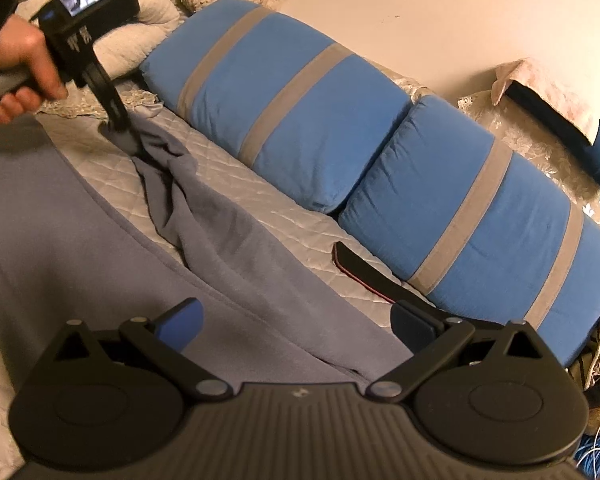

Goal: Fold clothes

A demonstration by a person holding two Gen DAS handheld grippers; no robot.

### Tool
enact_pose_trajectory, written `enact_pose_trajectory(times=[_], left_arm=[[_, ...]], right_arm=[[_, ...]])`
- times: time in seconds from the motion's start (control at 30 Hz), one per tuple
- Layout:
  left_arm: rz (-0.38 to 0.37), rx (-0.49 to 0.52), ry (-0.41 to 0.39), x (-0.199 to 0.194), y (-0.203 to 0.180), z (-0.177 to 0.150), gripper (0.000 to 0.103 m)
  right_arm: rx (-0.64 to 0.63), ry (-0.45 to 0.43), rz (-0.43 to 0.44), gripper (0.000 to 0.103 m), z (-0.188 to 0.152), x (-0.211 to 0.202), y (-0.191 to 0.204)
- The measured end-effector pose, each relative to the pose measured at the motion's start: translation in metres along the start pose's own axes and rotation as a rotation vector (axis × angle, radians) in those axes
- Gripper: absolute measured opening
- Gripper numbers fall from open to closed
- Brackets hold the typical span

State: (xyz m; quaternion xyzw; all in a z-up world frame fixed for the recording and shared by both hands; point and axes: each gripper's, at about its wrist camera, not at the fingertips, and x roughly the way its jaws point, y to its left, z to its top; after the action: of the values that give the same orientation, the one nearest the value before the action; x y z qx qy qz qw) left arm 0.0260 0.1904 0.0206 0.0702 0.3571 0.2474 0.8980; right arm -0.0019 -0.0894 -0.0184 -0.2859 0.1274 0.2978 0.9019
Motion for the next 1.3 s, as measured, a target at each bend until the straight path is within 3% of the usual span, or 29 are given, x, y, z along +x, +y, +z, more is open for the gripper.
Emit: enact_pose_trajectory(times=[0.17, 0.47, 1.07, 1.3], left_arm=[[0.067, 0.005, -0.031, -0.004, 0.015, 0.001, 0.006], [0.170, -0.117, -0.156, -0.044, 0.058, 0.015, 0.006], [0.166, -0.244, -0.131, -0.060, 0.081, 0.020, 0.006], [0.134, -0.302, -0.153, -0.071, 0.087, 0.024, 0.006]], right_arm=[[0.005, 0.009, -0.016, 0.103, 0.001, 0.001, -0.003], [0.016, 0.016, -0.033, 0.103, 0.001, -0.003, -0.005], [-0.008, 0.040, -0.041, 0.103, 0.002, -0.002, 0.001], [-0.126, -0.022, -0.063, 0.103, -0.001, 0.002, 0.018]])
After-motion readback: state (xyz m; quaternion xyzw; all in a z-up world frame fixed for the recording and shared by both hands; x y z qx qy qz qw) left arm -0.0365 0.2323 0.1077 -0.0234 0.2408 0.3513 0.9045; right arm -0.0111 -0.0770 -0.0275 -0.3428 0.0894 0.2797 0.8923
